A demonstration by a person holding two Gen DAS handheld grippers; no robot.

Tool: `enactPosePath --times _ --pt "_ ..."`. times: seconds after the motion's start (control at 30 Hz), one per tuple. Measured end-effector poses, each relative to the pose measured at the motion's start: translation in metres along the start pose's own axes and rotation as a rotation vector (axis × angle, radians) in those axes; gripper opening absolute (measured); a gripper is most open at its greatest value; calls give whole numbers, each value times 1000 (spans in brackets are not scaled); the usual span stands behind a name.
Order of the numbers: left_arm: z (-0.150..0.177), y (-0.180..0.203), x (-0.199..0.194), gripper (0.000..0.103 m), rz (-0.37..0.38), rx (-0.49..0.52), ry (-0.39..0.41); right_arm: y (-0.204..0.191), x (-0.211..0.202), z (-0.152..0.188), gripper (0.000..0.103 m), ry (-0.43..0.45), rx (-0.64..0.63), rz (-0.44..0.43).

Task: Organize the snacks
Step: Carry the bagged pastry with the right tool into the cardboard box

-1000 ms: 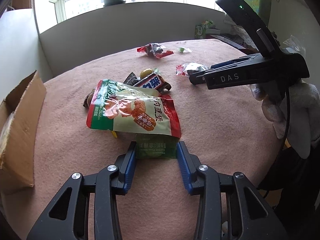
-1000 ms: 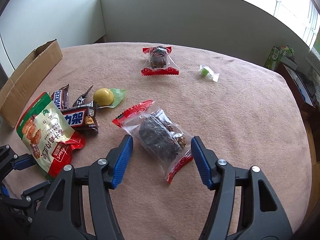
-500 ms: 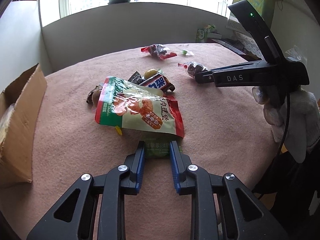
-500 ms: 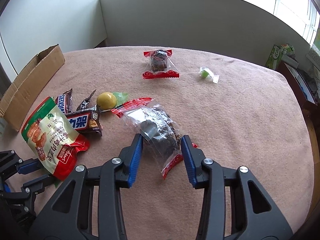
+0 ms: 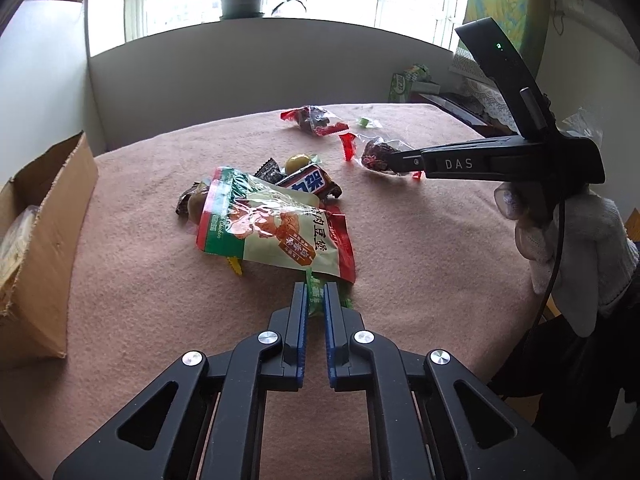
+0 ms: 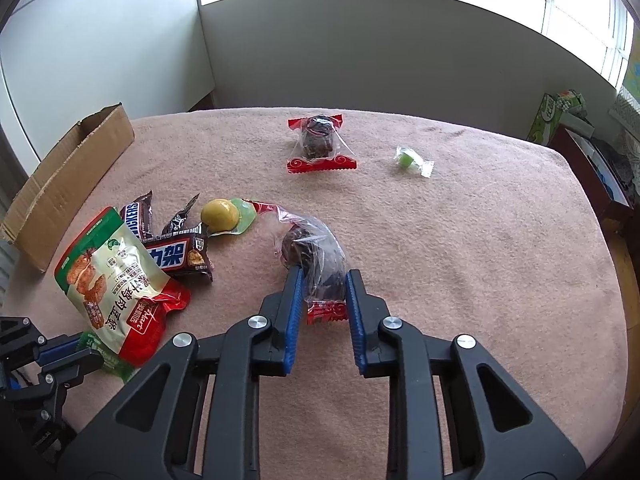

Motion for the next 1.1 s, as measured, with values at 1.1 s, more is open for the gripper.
enactPosePath --times 1.1 --pt "-21 -9 -27 4 55 -62 112 -21 -45 -19 20 112 23 -98"
Point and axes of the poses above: each gripper's, at about its wrist camera, not at the fingertips, and x roughly the way its jaws point, y to its right, z to its underside, the point moved 1 cm from there along x, roughly the way its jaws point, and after that the axes turned 13 degrees about z, right-handed, at the moved point
